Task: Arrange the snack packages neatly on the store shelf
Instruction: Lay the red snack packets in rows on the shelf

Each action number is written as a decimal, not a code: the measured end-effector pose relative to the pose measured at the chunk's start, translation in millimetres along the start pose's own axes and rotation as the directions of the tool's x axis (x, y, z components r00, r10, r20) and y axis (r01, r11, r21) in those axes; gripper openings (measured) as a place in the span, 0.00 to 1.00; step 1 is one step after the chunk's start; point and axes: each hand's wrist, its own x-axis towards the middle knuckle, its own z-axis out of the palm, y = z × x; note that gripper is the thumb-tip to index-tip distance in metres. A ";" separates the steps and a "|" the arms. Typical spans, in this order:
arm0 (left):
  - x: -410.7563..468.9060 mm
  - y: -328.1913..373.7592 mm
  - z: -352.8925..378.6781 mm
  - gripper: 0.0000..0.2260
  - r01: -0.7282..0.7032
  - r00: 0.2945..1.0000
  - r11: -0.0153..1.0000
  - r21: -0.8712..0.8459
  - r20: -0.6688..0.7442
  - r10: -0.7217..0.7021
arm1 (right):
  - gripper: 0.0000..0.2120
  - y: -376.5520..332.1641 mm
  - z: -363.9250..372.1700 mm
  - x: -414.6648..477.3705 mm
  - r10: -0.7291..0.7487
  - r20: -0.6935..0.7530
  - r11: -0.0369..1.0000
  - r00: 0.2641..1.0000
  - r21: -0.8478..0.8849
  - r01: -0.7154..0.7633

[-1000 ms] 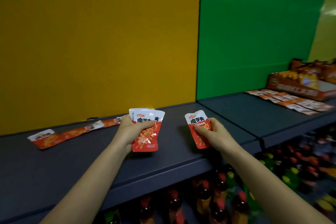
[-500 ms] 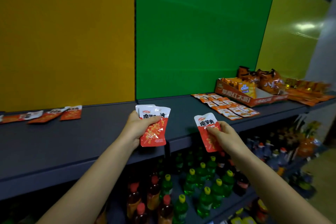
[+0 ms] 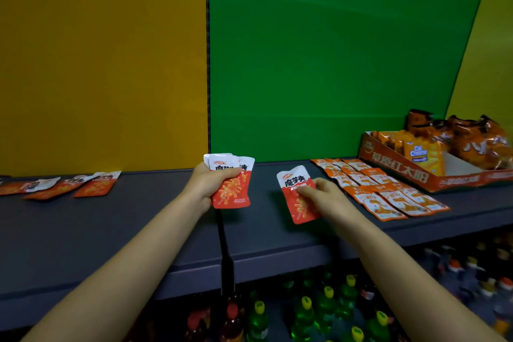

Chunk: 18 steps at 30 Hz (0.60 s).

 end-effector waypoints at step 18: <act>134.1 -36.9 31.9 0.19 -0.021 0.965 0.998 0.055 -0.261 0.034 | 0.19 9.8 47.2 151.7 -0.075 -0.090 0.763 0.993 -0.646 -0.001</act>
